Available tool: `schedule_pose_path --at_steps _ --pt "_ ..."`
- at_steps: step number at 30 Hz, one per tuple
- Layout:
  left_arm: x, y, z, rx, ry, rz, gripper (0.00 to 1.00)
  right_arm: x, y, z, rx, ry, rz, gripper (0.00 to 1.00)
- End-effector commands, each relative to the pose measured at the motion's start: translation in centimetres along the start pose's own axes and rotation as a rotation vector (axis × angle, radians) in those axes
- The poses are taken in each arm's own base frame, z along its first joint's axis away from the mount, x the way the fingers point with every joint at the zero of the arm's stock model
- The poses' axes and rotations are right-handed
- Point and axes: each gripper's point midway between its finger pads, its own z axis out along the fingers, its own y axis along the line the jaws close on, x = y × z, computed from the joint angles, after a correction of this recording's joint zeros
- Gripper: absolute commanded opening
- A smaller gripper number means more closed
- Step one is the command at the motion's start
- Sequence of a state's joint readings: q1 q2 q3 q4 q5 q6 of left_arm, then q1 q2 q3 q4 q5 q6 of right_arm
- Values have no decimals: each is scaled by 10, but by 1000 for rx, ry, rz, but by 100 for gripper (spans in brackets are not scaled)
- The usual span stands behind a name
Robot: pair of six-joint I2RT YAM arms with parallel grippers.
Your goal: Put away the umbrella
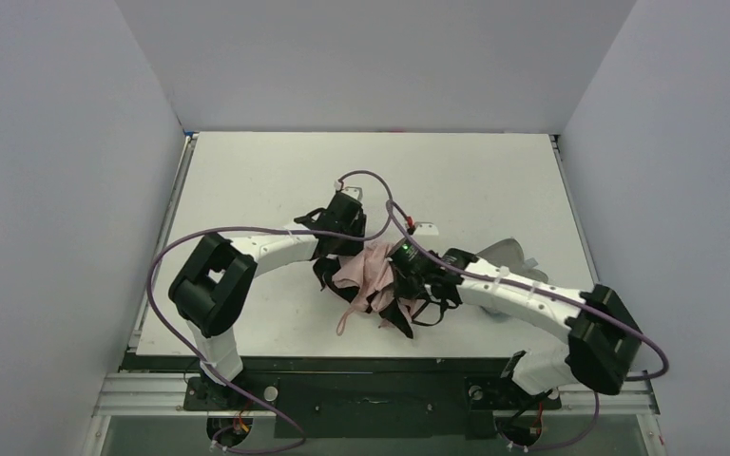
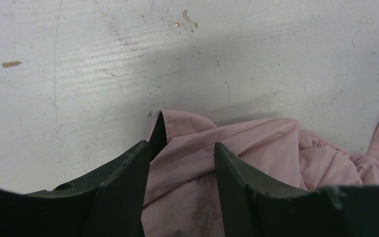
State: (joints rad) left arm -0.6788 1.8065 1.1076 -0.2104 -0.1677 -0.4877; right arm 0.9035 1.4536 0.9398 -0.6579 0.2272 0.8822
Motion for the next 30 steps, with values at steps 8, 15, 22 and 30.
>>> schedule_pose_path --at_steps 8,15,22,30 --pt "-54 2 -39 -65 -68 123 61 -26 -79 -43 74 -200 123 45" --pt "-64 14 -107 -163 -175 127 78 -78 -91 -51 97 -262 130 43" --pt "1 26 -163 -272 -176 122 77 -127 -64 -19 -15 -192 137 41" --pt "96 -39 -179 74 -119 80 64 -157 -7 18 -249 -132 73 41"
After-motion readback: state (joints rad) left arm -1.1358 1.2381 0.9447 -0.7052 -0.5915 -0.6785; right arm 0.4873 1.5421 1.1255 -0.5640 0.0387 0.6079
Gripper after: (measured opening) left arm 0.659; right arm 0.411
